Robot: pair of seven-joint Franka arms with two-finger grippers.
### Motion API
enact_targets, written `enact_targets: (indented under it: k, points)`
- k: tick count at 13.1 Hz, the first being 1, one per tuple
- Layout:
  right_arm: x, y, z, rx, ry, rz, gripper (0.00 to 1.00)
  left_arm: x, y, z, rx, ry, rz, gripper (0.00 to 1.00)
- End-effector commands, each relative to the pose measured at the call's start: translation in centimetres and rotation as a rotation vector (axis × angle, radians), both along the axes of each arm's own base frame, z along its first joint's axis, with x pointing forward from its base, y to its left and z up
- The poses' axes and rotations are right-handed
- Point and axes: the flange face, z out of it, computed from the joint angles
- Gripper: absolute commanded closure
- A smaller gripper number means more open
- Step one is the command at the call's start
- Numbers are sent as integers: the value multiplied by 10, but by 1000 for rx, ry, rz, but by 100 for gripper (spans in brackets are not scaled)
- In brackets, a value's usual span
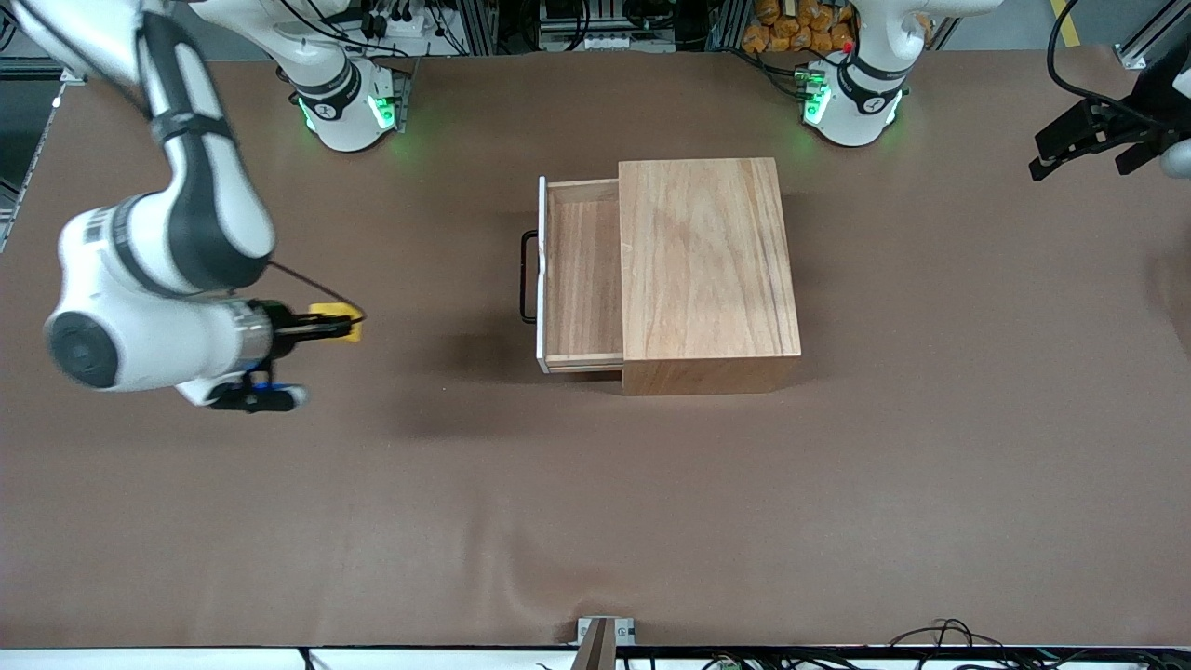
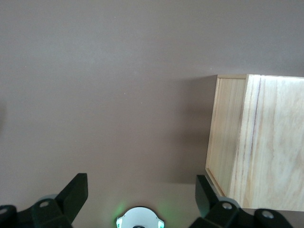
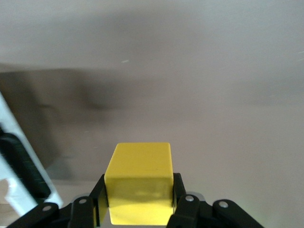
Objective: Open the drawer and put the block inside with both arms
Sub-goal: 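Carry the yellow cube with the right gripper over the open drawer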
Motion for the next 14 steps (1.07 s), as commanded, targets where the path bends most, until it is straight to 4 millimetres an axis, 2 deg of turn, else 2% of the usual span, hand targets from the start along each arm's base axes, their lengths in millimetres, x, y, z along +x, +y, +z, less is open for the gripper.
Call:
enact_targets:
  k: [1, 3, 4, 6, 8, 9, 14]
  points:
    - [-27, 89, 10, -49, 0, -56, 100, -2, 1, -1, -5, 6, -15, 0]
    - [-44, 131, 11, -18, 7, -51, 100, 2, 0, -4, -3, -2, -16, 0]
    - [-60, 163, 11, -13, 5, -38, 100, 5, 0, -5, -3, -6, -16, 0]
    - [-81, 210, 9, -26, -31, -75, 100, 8, 2, -4, -5, -31, -10, 0]
    - [-100, 248, 6, -42, -68, -103, 100, 10, 0, -5, -5, -37, -13, 0]
    - [-108, 264, -3, -44, -78, -106, 100, 12, 0, -7, -5, -38, -13, 0]
    - [-121, 293, -52, -48, -106, -127, 100, 17, -3, -13, -4, -36, -17, 0]
